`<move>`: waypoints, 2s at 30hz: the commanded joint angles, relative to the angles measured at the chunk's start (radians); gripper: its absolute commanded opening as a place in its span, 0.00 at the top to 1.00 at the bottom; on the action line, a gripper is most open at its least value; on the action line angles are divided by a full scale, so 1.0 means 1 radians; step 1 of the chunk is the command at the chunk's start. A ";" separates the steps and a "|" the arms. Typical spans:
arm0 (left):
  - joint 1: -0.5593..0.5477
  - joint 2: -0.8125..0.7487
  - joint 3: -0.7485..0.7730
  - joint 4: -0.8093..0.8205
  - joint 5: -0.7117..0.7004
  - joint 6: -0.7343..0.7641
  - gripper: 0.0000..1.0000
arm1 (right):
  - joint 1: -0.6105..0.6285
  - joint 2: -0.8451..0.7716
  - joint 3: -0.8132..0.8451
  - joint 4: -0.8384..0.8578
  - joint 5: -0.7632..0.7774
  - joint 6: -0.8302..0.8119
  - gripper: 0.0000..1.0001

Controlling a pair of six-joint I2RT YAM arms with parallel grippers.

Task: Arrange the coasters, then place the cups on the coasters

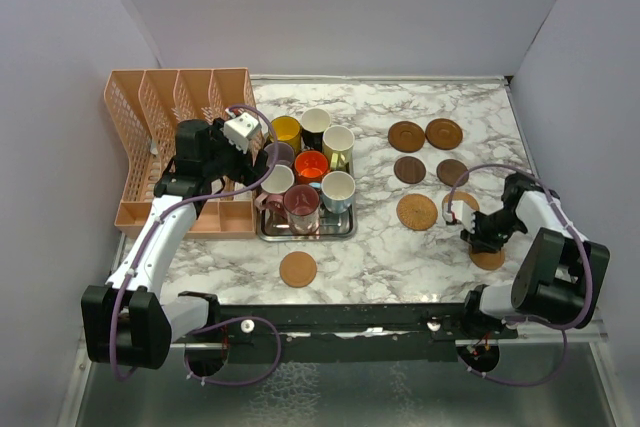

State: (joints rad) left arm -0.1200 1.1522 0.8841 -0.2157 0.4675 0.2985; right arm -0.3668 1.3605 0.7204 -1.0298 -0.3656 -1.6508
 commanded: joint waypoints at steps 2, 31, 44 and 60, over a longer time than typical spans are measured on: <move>-0.003 -0.011 -0.007 0.023 0.011 0.012 0.01 | 0.059 0.002 -0.004 -0.027 -0.069 0.071 0.79; -0.003 -0.020 -0.012 0.020 0.004 0.021 0.01 | 0.215 0.069 0.040 0.019 -0.126 0.211 0.80; -0.006 -0.025 0.028 -0.070 -0.034 0.031 0.01 | 0.237 0.002 0.242 -0.133 -0.271 0.283 0.62; -0.185 -0.077 0.170 -0.559 0.213 0.398 0.10 | 0.437 -0.110 0.274 0.332 -0.570 0.940 0.44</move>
State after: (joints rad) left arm -0.1749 1.1381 1.0344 -0.5514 0.5888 0.4973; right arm 0.0685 1.2770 0.9955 -0.9195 -0.8440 -0.9649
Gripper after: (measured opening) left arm 0.920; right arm 0.551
